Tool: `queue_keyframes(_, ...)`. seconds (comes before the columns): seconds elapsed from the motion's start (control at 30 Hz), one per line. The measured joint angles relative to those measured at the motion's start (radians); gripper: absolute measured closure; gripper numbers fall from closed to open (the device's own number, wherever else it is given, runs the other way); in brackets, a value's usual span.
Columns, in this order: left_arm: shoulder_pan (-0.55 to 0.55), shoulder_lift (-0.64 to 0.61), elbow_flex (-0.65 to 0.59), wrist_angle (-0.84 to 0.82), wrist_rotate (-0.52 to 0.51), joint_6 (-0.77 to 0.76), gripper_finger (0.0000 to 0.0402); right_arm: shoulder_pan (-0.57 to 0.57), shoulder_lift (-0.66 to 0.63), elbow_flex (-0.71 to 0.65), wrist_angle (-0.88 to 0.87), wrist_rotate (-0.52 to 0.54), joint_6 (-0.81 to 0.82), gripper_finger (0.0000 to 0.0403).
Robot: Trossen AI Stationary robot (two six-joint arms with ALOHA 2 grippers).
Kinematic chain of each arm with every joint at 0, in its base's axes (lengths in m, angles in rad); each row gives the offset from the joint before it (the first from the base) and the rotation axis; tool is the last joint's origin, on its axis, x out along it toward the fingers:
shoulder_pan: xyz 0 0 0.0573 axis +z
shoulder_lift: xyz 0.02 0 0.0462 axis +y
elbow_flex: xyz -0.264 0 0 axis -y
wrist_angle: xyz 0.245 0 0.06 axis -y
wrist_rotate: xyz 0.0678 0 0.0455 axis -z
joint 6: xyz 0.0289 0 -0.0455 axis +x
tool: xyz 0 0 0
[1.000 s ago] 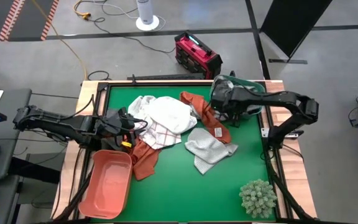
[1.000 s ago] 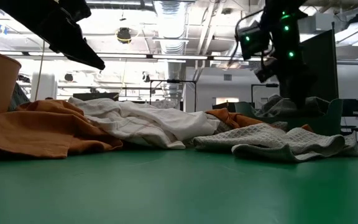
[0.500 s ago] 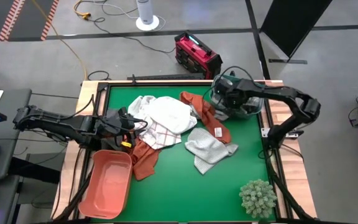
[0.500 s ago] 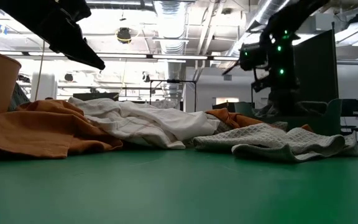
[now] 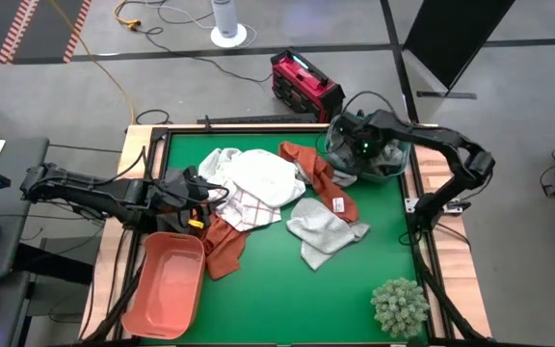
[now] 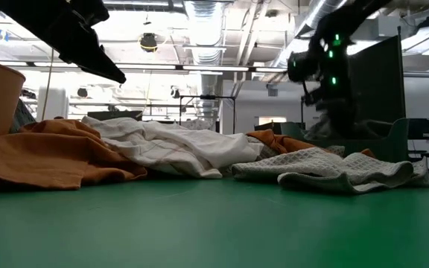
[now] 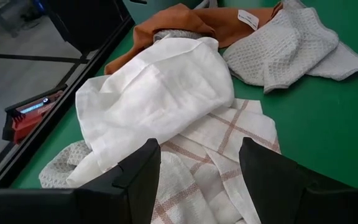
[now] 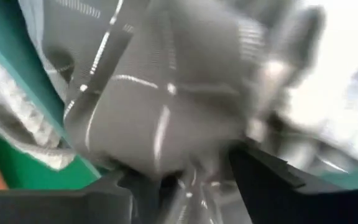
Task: Sort towels by color in basket
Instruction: Put the gray patterned towel into the green bin, then put the bottom orange towel into the orange bin
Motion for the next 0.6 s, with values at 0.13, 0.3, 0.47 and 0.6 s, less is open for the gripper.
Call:
queue_keyframes(0.13,0.0,0.0,0.0,0.0,0.0,0.0,0.0191,0.031,-0.059,0.123,-0.078,0.089,0.036,0.0168)
queue_keyframes(0.3,0.0,0.0,0.0,0.0,0.0,-0.005,0.0191,0.115,-0.191,0.16,0.06,0.109,0.066,0.0168)
queue_keyframes(0.47,0.0,0.0,0.0,0.001,0.0,-0.032,0.0191,0.219,-0.322,0.068,0.201,0.125,0.087,0.0168)
queue_keyframes(0.6,0.0,0.0,0.0,0.006,-0.004,-0.067,0.0191,0.326,-0.424,-0.056,0.352,0.123,0.176,0.0168)
